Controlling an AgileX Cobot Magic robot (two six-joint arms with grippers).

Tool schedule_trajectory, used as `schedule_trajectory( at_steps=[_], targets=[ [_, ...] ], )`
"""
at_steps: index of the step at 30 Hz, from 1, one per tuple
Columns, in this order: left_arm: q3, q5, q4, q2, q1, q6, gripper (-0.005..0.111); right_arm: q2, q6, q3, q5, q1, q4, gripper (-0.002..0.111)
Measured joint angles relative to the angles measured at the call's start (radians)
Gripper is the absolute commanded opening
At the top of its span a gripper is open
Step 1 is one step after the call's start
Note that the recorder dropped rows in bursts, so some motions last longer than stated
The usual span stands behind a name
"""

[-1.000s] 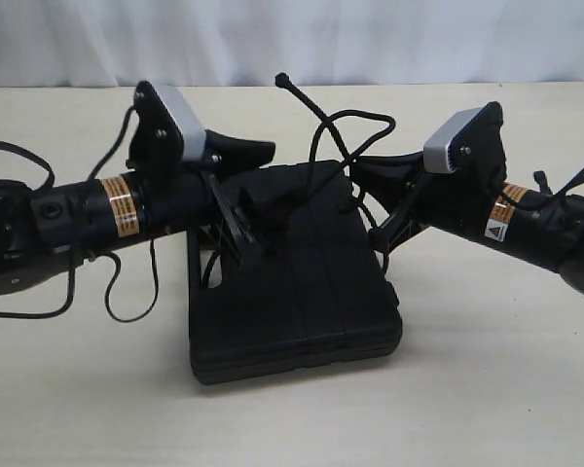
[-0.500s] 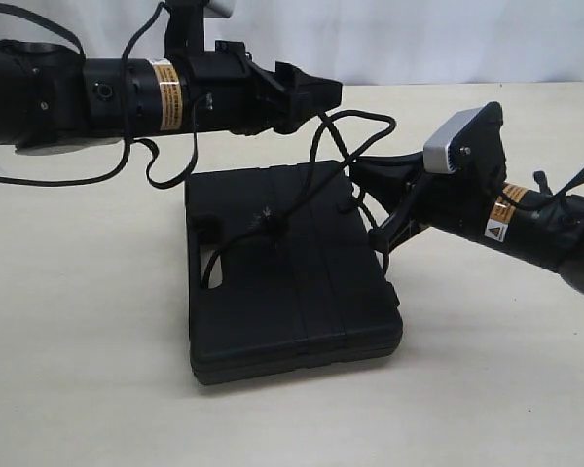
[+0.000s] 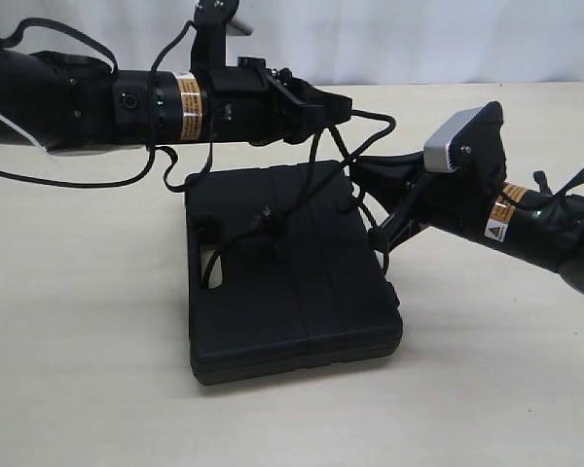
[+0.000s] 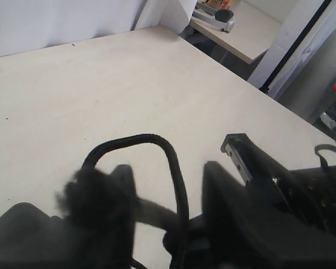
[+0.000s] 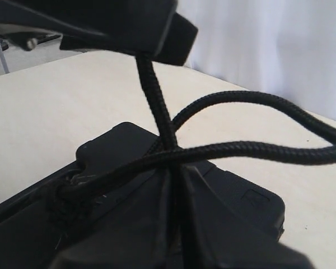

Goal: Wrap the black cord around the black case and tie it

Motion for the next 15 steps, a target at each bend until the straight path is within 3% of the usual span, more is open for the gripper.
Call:
schedule_trajectory(
  at_steps=[4,12,15],
  targets=[
    [-0.006,0.003,0.0,0.0,0.0,-0.011,0.0,0.0,0.0,0.0,-0.008,0.0,0.0,0.014],
    [-0.007,0.007,0.003,0.001,0.0,-0.015,0.0,0.0,0.0,0.0,0.019,0.0,0.0,0.057],
    [-0.007,0.007,0.007,0.001,0.012,-0.015,0.0,-0.019,0.0,0.0,0.131,0.0,0.008,0.063]
  ],
)
